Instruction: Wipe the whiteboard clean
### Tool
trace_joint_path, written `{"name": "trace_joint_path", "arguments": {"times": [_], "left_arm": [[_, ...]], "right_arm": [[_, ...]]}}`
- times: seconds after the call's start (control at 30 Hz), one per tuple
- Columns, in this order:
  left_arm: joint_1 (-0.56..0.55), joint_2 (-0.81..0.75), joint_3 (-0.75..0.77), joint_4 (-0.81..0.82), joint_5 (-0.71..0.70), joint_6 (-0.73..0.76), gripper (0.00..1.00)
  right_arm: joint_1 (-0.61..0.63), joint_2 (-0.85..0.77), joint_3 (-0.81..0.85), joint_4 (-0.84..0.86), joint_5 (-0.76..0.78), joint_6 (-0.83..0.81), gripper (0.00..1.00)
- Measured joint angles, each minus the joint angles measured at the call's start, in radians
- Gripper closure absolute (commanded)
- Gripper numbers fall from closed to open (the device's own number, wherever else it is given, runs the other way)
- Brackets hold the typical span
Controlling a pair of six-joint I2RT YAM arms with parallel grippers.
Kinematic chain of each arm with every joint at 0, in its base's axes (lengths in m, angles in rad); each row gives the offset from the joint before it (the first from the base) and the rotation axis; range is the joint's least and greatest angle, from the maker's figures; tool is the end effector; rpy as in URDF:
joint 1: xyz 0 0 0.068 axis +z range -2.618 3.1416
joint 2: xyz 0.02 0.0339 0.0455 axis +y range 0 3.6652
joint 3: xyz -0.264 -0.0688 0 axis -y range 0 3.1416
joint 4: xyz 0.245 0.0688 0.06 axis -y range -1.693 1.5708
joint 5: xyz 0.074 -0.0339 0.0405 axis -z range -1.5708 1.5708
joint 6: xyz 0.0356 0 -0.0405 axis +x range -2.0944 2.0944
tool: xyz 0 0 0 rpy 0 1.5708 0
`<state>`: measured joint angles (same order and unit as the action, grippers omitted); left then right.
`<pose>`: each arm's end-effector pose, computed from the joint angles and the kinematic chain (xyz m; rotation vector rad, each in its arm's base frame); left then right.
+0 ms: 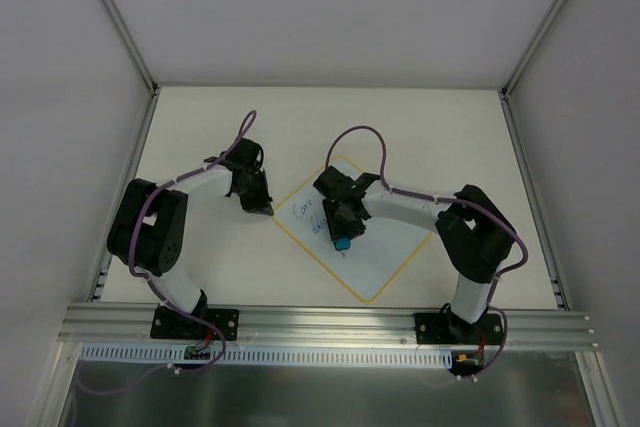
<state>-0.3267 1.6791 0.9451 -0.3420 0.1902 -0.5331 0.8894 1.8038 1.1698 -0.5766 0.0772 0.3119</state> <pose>0.3032 -0.1098 0.1605 -0.2152 2.7148 -0.5227 0.2242 0.2720 0.1711 -0.7769 2.6845 0.1985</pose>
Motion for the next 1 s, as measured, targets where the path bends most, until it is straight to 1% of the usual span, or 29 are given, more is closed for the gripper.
{"name": "trace_joint_path", "arguments": {"times": [0.13, 0.23, 0.4, 0.5, 0.6, 0.77, 0.87, 1.0], "left_arm": [[0.001, 0.000, 0.000, 0.000, 0.004, 0.000, 1.00], [0.001, 0.000, 0.000, 0.000, 0.005, 0.000, 1.00], [0.001, 0.000, 0.000, 0.000, 0.010, 0.000, 1.00], [0.001, 0.000, 0.000, 0.000, 0.010, 0.000, 1.00], [0.001, 0.000, 0.000, 0.000, 0.011, -0.002, 1.00], [0.001, 0.000, 0.000, 0.000, 0.011, -0.003, 1.00], [0.001, 0.000, 0.000, 0.000, 0.011, -0.003, 1.00], [0.001, 0.000, 0.000, 0.000, 0.011, -0.004, 1.00]], "right_arm": [[-0.035, 0.010, 0.012, -0.001, -0.021, 0.021, 1.00], [-0.111, 0.003, 0.004, 0.000, -0.006, 0.048, 1.00], [-0.264, -0.083, -0.098, 0.007, 0.049, 0.073, 1.00], [-0.289, -0.119, -0.137, -0.006, 0.069, 0.073, 1.00], [-0.252, -0.116, -0.135, -0.008, 0.083, 0.069, 1.00], [-0.085, -0.041, -0.049, -0.018, 0.044, 0.066, 1.00], [0.018, 0.018, 0.022, -0.009, -0.012, 0.057, 1.00], [0.082, 0.043, 0.051, 0.007, -0.052, 0.047, 1.00]]}}
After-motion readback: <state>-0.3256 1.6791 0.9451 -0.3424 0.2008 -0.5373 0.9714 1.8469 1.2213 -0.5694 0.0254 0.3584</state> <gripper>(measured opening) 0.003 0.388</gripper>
